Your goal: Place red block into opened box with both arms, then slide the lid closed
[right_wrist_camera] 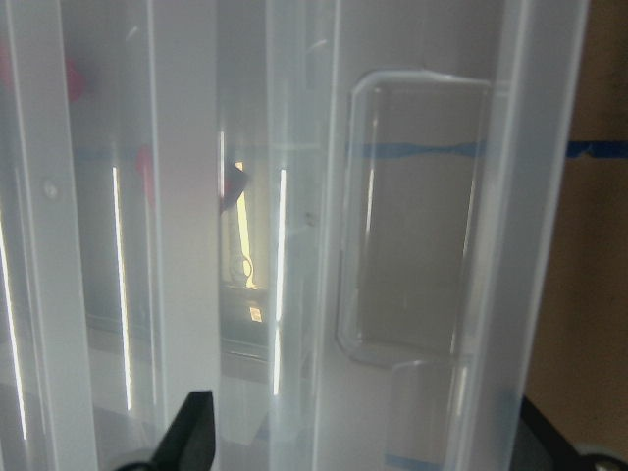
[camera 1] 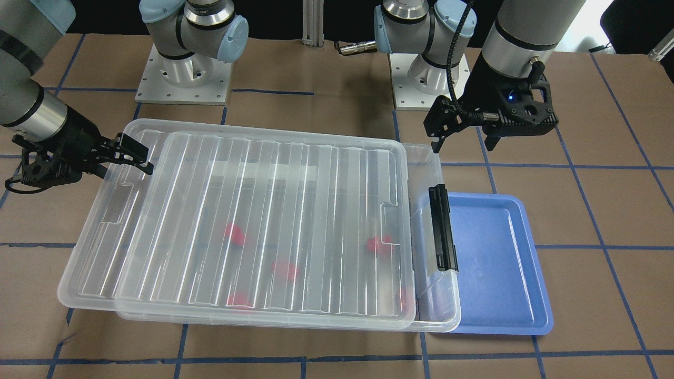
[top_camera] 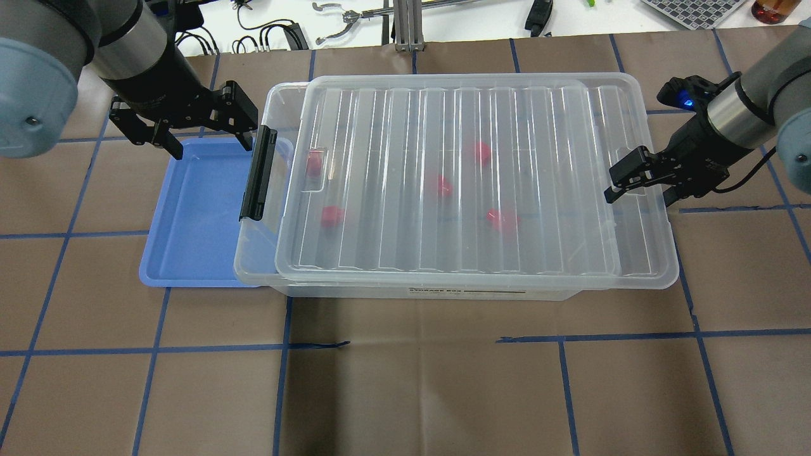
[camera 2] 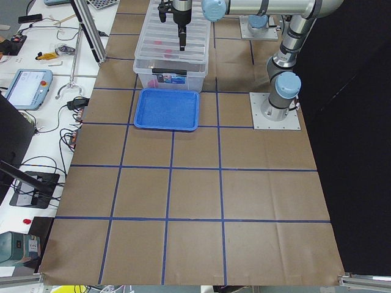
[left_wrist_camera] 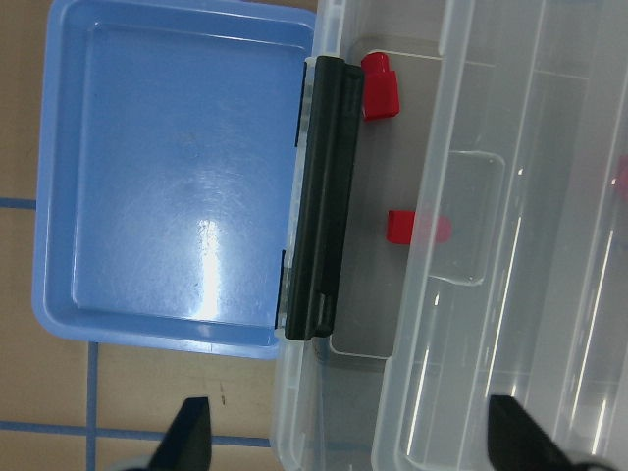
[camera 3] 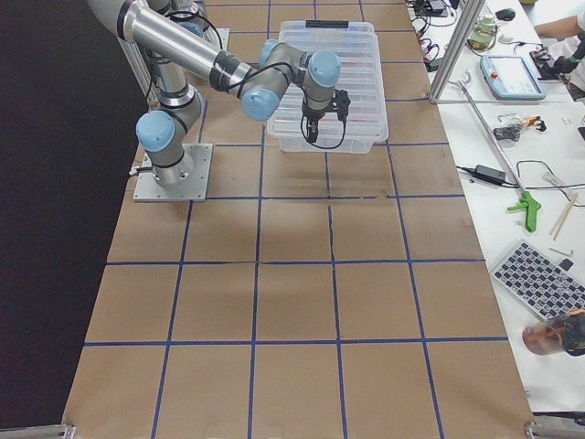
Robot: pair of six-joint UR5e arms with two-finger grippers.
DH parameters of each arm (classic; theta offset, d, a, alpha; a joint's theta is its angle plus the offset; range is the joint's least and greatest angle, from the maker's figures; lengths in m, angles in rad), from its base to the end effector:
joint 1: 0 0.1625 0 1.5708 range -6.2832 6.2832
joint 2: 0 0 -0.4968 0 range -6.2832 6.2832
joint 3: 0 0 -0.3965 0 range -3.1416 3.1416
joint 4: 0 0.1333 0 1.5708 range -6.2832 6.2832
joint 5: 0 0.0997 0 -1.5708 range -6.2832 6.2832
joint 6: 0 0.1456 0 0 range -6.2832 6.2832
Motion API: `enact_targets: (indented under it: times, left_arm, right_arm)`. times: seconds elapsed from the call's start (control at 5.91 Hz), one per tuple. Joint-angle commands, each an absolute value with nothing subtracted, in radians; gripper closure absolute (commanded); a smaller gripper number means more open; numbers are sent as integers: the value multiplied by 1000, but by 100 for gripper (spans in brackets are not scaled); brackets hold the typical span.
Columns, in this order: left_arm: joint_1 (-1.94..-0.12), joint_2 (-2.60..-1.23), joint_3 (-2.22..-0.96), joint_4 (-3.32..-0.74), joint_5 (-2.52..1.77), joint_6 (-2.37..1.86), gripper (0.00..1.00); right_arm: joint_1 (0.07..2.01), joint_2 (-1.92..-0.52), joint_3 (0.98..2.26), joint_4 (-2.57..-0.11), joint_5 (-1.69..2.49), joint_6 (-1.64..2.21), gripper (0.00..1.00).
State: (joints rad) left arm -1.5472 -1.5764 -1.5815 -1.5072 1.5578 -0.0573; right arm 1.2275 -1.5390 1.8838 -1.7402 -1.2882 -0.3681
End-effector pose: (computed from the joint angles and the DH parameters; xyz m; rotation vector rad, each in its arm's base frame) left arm -0.1232 -0.5088 0.5121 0.1260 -3.1244 0.0736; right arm 0.0080 -0.4943 0.3700 0.0003 2.8152 0.0926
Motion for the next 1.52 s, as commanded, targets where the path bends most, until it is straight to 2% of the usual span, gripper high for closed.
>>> enact_targets:
  times: [0.0, 0.85, 1.35]
  left_arm:
    - [-1548, -1577, -1580, -1506, 1557, -57, 1]
    - [-1546, -1577, -1580, -1506, 1557, -57, 1]
    - [-1546, -1577, -1580, -1506, 1557, -58, 1]
  right_arm:
    - [1267, -1543, 1890, -1738, -1264, -347, 0]
    - [1295, -1542, 1875, -1738, -1278, -331, 0]
    - [1295, -1543, 1749, -1741, -1471, -341, 0]
